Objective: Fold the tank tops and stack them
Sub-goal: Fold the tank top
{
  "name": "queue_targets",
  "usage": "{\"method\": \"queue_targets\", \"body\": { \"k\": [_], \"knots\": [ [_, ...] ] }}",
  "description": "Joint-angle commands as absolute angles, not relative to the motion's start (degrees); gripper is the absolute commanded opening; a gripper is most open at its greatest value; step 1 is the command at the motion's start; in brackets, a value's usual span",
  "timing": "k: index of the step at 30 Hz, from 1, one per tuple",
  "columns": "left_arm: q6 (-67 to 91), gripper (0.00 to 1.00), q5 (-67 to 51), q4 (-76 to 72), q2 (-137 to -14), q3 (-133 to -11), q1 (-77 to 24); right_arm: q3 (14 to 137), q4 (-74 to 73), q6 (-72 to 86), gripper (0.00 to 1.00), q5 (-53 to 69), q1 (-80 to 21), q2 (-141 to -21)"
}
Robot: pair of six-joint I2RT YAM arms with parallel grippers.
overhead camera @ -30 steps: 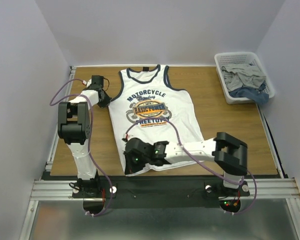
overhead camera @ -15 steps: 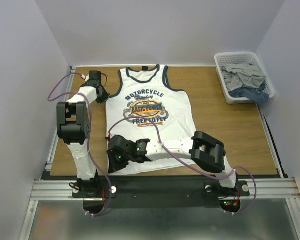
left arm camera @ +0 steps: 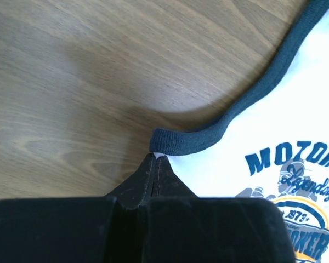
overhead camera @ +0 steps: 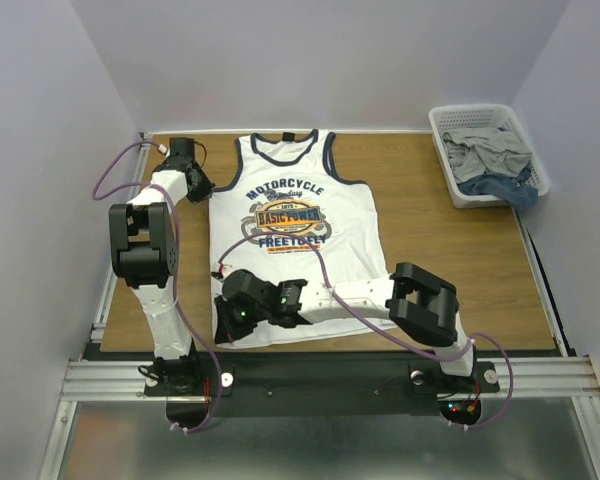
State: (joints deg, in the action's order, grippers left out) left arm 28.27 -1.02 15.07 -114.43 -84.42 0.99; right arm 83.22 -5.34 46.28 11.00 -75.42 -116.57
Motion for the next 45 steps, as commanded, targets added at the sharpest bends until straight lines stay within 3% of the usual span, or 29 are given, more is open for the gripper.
{"method": "queue_targets", "body": {
  "k": [1,25,45],
  "knots": [
    [28.04,0.02,-3.43,13.27,-112.59,-88.15,0.44,80.43,-0.79,45.88,0.00,8.45,-75.59,-110.05],
    [31.81,0.01,-1.06,14.50,-121.90,-99.04,-14.58,48.88,9.23,55.54,0.00,0.35,-73.92,-91.94],
    [32.87,0.01,-0.44,14.85,-125.51,-101.69,-18.81,38.15,11.07,59.76,0.00,-4.22,-73.48,-85.26]
  ]
}}
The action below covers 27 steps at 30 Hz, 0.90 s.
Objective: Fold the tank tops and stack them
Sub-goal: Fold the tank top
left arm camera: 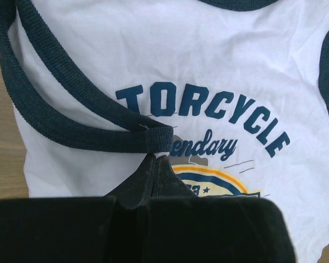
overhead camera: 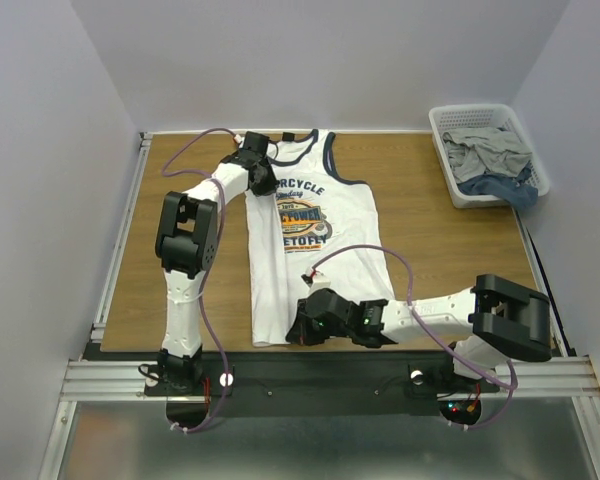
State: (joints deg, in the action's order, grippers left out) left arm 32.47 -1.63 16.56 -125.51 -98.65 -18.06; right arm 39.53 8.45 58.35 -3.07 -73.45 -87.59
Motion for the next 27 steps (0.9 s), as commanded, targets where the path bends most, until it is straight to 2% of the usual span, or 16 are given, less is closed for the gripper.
{"method": "queue_targets", "body": {
  "k": [1,13,18,21,22,24,26,27],
  "knots": [
    [32.78,0.01,-0.44,14.85,-125.51,-101.78,-18.90,37.80,11.07,59.94,0.01,-4.31,-73.56,-85.08],
    [32.87,0.02,-0.61,14.85,-126.74,-103.45,-20.30,34.54,12.30,61.61,0.00,-5.27,-73.48,-83.23],
    [32.70,0.09,-0.62,14.76,-127.62,-102.75,-20.65,32.96,12.31,62.49,0.01,-6.67,-73.48,-81.31],
    [32.52,0.21,-0.79,14.24,-127.35,-101.95,-20.74,31.82,11.87,62.84,0.14,-7.56,-73.48,-79.11],
    [32.43,0.30,-0.97,13.89,-127.09,-101.61,-20.74,31.73,11.43,62.84,0.23,-7.82,-73.48,-78.58],
    [32.17,0.43,-1.31,13.28,-126.48,-101.16,-20.83,31.73,9.42,62.84,0.29,-8.52,-73.48,-76.74],
    [31.73,0.49,-1.93,12.57,-125.16,-100.72,-20.74,32.08,6.70,62.58,0.36,-9.05,-73.48,-75.07],
    [31.55,0.55,-2.02,11.87,-124.63,-100.46,-20.74,32.25,5.46,62.49,0.38,-10.18,-73.48,-74.28]
  ]
}}
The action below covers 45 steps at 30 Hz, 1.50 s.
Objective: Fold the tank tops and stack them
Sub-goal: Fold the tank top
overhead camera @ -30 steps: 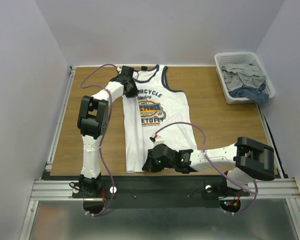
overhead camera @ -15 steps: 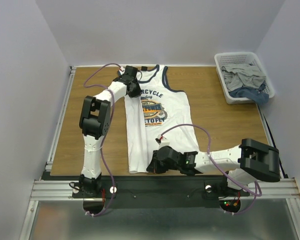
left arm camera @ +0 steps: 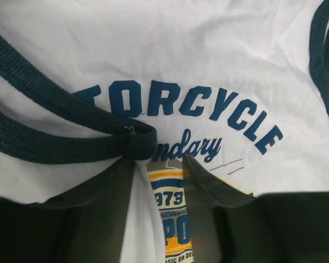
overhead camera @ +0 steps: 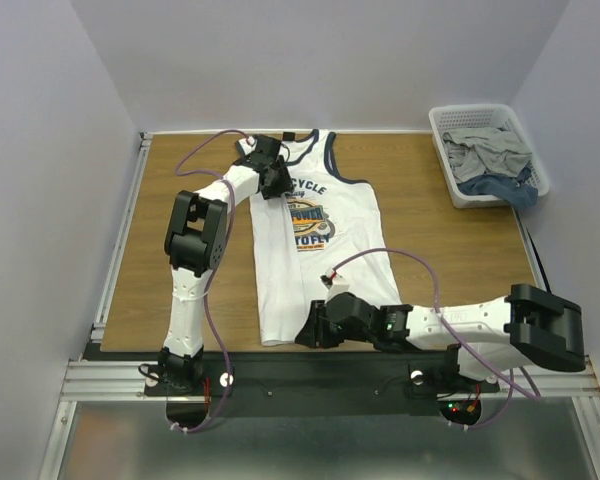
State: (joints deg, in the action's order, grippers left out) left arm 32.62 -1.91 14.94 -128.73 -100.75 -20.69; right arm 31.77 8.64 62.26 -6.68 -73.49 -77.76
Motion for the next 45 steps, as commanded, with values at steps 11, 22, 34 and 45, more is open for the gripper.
{"method": "queue_targets", "body": {
  "k": [11,22,34,45],
  "knots": [
    [36.11,0.60,-5.54,5.81,-111.30,-90.64,-20.83,38.93,-10.81,55.74,0.49,-13.03,-60.33,-67.32],
    [41.13,0.51,-1.15,-1.13,-96.51,-64.11,-30.58,63.00,-12.30,35.96,0.43,8.60,-18.12,-91.71],
    [44.74,0.43,-3.17,-5.72,-92.81,-51.86,-42.27,87.69,-15.64,24.70,0.42,-2.80,-13.62,-116.09],
    [42.37,0.43,-0.70,-0.27,-93.95,-51.68,-52.90,96.15,-17.31,19.86,0.40,-8.96,-13.62,-127.26]
  ]
}}
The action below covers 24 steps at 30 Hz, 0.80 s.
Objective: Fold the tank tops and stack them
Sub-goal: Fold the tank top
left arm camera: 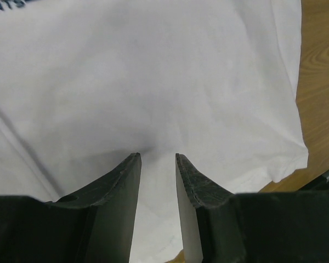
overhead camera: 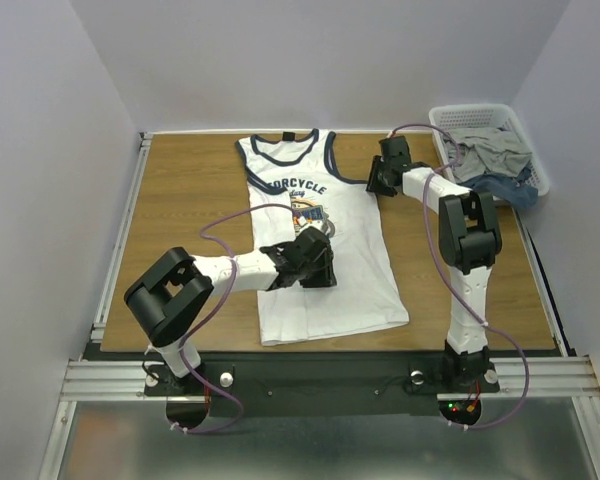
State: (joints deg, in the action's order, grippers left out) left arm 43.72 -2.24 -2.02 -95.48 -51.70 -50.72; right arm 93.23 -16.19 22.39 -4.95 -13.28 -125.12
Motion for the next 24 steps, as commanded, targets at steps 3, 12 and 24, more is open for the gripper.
{"method": "queue_targets", "body": {
  "k": [3,12,24],
  "knots": [
    [41.05,0.43,-0.88,2.36,-95.09,-52.47,-54.49,96.15,-17.67,19.34,0.31,-10.63,-13.54,-127.88],
    [38.15,0.42,-0.44,9.05,-99.22,-55.19,-61.34,94.22,-17.58,18.63,0.21,-14.50,-13.01,-126.13],
    [38.58,0.38,1.15,14.67,-95.81,-46.85,-63.19,87.90,-17.58,18.63,0.21,-15.03,-11.43,-121.03]
  ]
}}
